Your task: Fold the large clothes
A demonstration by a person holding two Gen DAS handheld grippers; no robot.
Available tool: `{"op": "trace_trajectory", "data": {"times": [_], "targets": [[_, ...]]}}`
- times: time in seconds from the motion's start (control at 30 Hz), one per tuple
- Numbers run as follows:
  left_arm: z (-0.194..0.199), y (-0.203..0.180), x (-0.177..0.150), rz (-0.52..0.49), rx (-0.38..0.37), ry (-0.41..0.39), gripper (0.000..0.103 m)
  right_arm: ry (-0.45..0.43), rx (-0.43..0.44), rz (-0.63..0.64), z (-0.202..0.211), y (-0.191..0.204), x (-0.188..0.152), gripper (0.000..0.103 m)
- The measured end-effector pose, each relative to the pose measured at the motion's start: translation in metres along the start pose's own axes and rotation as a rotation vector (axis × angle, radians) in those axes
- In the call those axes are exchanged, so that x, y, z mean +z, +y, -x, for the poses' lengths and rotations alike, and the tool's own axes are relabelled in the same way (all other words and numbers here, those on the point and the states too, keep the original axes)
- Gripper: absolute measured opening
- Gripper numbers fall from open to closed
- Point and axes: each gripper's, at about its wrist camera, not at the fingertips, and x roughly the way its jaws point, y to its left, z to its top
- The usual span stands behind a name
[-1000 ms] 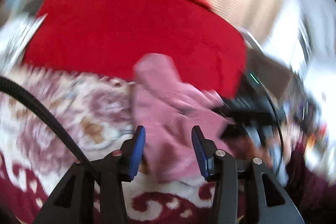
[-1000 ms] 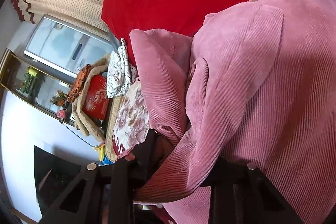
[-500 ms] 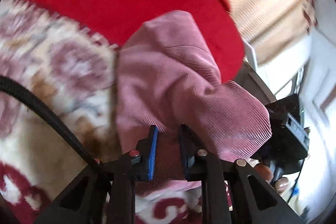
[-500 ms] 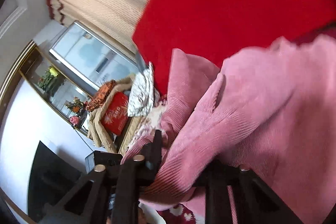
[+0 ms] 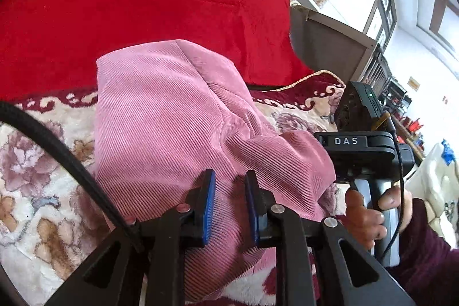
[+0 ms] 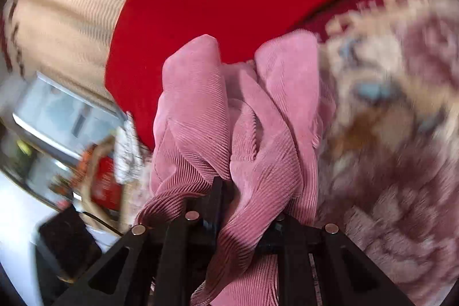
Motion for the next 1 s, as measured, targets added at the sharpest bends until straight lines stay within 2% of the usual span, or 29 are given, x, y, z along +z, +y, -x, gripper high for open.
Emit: {"op": "trace_trajectory", "data": {"times": [0.1,0.2,0.3,0.4,0.5,0.57,0.6,0.67,0.73,0.9,0.93,1.0], "targets": [[0.002,0.000,-0.002,-0.007,-0.008,0.003,0.020,0.013,-0.018,0.050,0.002,0.008,0.000,0.020],[0.002,-0.003,-0.001,-0.029,-0.002,-0.002,0.020,0.034,-0.010,0.021,0.005,0.010,0.002,0.021],[-0.005,-0.002,-0.003,-0.036,-0.011,0.002,0.020,0.039,0.082,-0.033,0.004,0.012,0.012,0.021],[-0.005,0.005,-0.002,-0.028,-0.017,0.001,0.020,0.058,0.115,-0.037,-0.003,0.011,0.026,0.023],[-0.006,0.006,0.000,-0.027,-0.013,-0.001,0.020,0.113,0.150,-0.086,-0.026,0.006,0.035,0.029],[-0.004,0.010,0.001,-0.012,-0.026,-0.005,0.020,0.102,0.182,-0.110,-0.033,0.005,0.035,0.029],[-0.002,0.013,0.001,0.000,-0.040,-0.007,0.020,0.087,0.165,-0.081,-0.032,0.009,0.033,0.029],[0.003,0.012,0.000,-0.006,-0.051,-0.013,0.020,0.035,0.087,0.019,-0.022,0.031,0.025,0.017],[0.013,0.003,0.001,-0.059,-0.055,-0.033,0.020,-0.029,0.082,0.109,0.001,0.059,0.015,0.014],[0.029,-0.030,-0.008,-0.200,-0.102,-0.052,0.020,-0.182,0.002,0.348,0.061,0.115,-0.021,0.013],[0.023,-0.037,-0.013,-0.239,-0.092,-0.034,0.021,-0.215,-0.043,0.382,0.067,0.117,-0.030,0.013],[0.002,-0.042,-0.019,-0.282,-0.040,0.018,0.023,-0.218,-0.133,0.339,0.063,0.096,-0.034,0.013]]}}
